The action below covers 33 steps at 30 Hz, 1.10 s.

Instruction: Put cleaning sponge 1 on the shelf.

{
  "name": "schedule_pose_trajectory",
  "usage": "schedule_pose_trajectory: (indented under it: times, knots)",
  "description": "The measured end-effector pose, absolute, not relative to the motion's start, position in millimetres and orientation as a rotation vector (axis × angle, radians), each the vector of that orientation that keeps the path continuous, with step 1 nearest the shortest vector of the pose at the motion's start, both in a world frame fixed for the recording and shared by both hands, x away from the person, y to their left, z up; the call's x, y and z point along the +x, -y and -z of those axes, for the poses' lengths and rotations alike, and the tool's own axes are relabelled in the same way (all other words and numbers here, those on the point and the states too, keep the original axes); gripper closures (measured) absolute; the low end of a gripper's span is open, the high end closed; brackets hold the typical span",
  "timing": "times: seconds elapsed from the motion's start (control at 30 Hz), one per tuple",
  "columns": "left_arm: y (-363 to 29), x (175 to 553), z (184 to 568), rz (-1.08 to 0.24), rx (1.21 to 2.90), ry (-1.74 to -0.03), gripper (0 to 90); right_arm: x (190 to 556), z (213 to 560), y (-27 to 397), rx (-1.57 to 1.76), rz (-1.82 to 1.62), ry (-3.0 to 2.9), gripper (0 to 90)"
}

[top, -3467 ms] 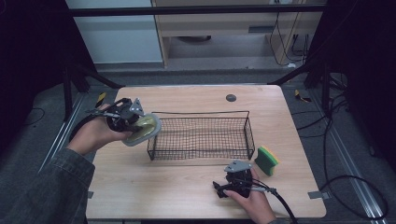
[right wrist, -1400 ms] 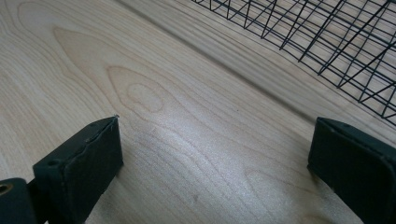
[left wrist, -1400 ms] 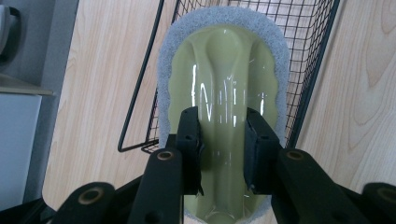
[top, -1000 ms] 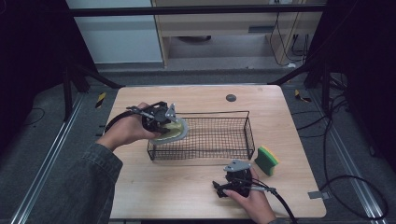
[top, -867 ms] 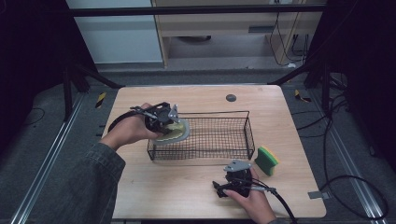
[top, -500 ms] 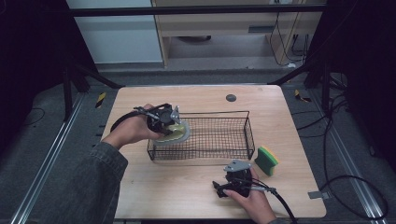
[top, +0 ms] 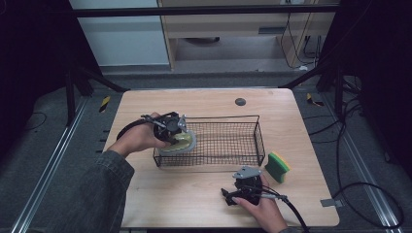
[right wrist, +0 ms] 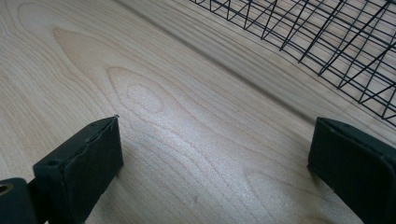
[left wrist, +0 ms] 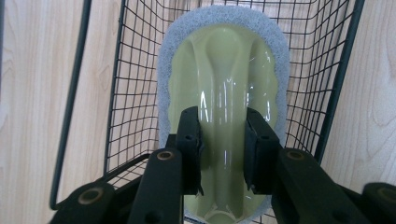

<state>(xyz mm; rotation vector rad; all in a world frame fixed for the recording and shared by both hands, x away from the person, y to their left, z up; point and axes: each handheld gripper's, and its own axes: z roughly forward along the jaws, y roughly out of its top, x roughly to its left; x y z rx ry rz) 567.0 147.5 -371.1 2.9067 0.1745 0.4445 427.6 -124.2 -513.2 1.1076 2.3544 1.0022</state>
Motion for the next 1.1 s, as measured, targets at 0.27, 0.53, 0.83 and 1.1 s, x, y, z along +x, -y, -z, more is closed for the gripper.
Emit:
schedule_pose_trajectory:
  times: [0.27, 0.53, 0.83, 1.1]
  knots:
    - [-148, 569, 381, -0.420, 2.914, -0.187, 70.5, 428, 513, 124, 1.107, -1.001, -2.353, 3.2]
    - [-148, 571, 391, -0.397, 2.918, -0.200, 70.4, 428, 513, 124, 1.107, -1.002, -2.354, 3.2]
    - [-146, 572, 403, -0.371, 2.934, -0.201, 70.4, 428, 513, 124, 1.105, -1.003, -2.354, 3.2]
    - [-143, 573, 410, -0.366, 2.949, -0.189, 70.4, 428, 513, 124, 1.108, -1.002, -2.355, 3.2]
